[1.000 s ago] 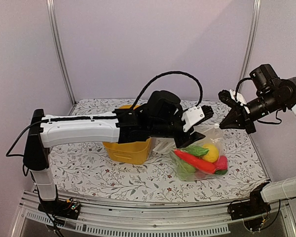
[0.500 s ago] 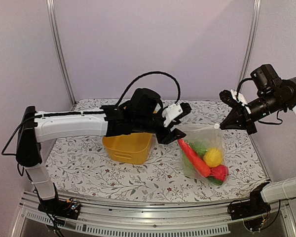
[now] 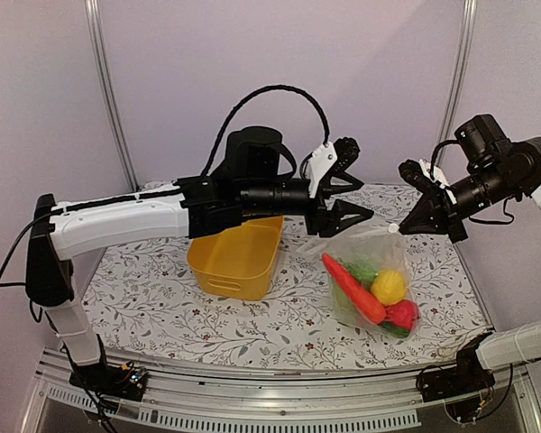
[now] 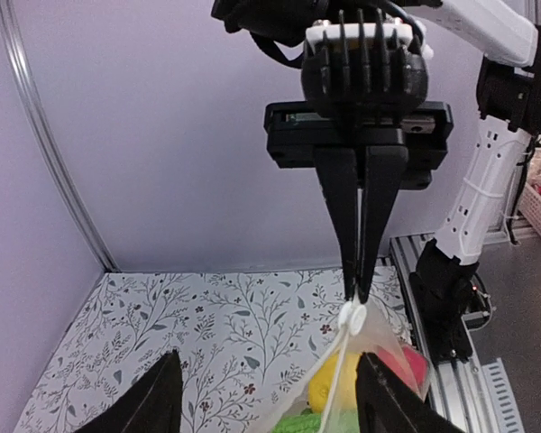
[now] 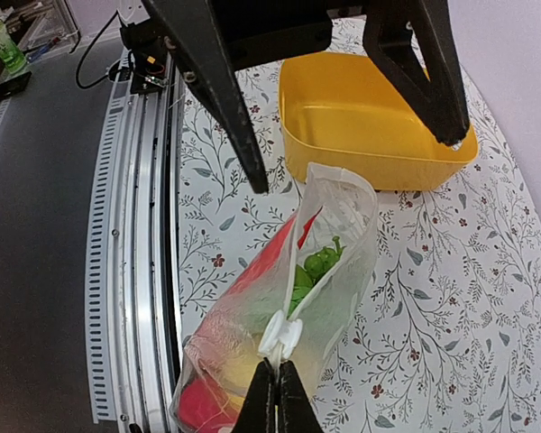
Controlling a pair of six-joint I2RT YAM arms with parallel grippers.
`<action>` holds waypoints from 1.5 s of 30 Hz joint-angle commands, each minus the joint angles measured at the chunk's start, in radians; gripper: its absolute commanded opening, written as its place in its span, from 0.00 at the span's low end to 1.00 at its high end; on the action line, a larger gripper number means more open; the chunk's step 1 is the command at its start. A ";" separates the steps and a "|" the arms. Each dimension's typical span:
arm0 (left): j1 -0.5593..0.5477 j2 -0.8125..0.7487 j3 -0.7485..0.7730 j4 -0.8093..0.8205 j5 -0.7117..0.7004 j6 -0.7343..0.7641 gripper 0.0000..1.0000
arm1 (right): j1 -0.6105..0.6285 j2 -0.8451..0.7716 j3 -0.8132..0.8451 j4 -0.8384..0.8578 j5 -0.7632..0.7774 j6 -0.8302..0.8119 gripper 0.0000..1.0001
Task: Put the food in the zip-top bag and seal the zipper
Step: Adjust the zipper food storage bag at the center of the board, then zip the zipper of the food storage bag.
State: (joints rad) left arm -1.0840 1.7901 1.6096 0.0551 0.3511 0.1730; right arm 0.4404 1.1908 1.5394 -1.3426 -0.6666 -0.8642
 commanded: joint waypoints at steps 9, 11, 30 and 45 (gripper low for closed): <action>-0.021 0.204 0.224 -0.052 0.259 -0.092 0.54 | 0.006 0.006 0.041 -0.045 -0.069 -0.036 0.00; -0.022 0.217 0.241 -0.101 0.278 -0.092 0.51 | 0.006 0.003 0.039 -0.046 -0.068 -0.038 0.00; -0.022 0.288 0.340 -0.224 0.365 -0.103 0.14 | 0.006 -0.015 -0.002 -0.028 -0.036 -0.036 0.00; -0.009 0.237 0.266 -0.282 0.173 -0.117 0.00 | -0.039 -0.011 0.029 -0.007 0.012 -0.053 0.00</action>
State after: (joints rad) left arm -1.0988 2.0613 1.9285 -0.1577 0.6086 0.0544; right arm 0.4358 1.1900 1.5417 -1.3502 -0.6411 -0.8928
